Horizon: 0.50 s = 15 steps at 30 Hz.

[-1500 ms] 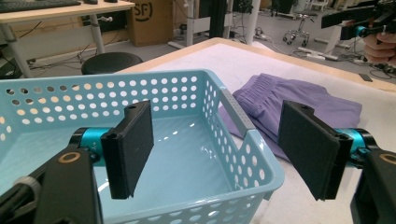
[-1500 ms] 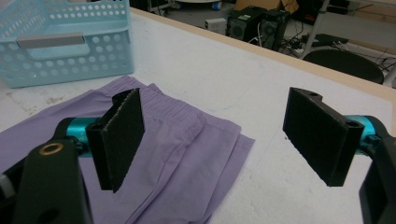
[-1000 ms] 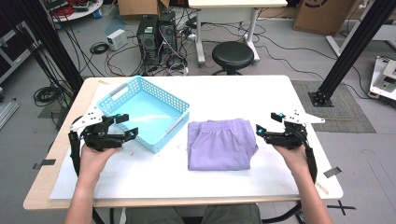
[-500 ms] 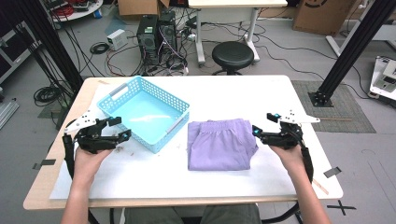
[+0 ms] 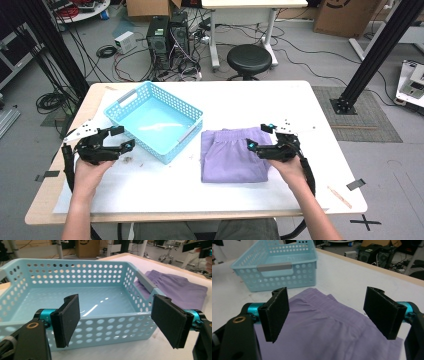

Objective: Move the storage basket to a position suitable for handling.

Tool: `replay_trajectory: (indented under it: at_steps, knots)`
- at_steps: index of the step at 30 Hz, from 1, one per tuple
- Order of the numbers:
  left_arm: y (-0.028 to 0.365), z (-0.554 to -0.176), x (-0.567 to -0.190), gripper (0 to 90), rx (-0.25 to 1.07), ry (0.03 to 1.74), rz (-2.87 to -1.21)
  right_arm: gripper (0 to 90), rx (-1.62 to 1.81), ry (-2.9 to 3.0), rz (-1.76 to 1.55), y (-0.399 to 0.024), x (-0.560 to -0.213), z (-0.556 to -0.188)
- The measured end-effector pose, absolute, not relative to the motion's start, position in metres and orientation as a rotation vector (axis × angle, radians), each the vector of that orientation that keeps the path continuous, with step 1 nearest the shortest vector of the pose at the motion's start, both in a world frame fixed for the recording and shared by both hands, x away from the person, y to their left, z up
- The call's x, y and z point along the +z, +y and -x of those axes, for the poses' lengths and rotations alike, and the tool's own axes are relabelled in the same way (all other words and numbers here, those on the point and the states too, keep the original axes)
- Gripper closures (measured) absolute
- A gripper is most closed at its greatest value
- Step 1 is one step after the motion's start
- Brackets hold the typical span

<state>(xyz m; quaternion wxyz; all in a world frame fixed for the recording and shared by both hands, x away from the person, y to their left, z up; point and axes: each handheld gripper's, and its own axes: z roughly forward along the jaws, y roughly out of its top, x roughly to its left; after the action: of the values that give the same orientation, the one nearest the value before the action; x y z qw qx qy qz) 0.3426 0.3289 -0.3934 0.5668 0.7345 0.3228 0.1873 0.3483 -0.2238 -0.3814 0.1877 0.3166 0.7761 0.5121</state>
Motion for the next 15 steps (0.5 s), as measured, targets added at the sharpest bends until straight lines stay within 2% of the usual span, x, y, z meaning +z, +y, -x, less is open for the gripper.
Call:
replay_trajectory:
  at_steps: [8, 15]
  knots:
    - [0.366, -0.353, -0.397, 21.7, 0.494, 0.812, -1.697, 21.0, 1.445, 2.248, -0.829, -0.181, -0.386, -0.352]
    - [0.390, -0.384, -0.400, 21.7, 0.476, 0.833, -1.724, 21.0, 1.442, 2.311, -0.796, -0.147, -0.394, -0.356]
